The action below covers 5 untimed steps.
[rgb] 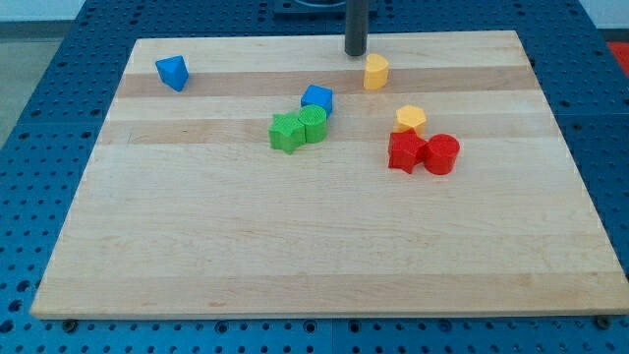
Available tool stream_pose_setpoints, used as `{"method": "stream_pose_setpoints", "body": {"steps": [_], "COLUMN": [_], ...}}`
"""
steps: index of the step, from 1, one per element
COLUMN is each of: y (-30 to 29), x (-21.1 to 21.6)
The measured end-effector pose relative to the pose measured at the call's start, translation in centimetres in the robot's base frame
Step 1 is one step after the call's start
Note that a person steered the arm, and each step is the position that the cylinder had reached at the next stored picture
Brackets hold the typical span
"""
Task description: Place the yellow heart to the top of the blue cube
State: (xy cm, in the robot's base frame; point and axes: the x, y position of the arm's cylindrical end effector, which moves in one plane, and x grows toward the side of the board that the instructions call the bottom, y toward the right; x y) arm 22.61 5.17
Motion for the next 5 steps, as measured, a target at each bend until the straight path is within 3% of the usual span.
{"method": "stream_pose_setpoints", "body": {"steps": [2,5], "y": [6.4,5.3], "x": [0.0,3.7]}}
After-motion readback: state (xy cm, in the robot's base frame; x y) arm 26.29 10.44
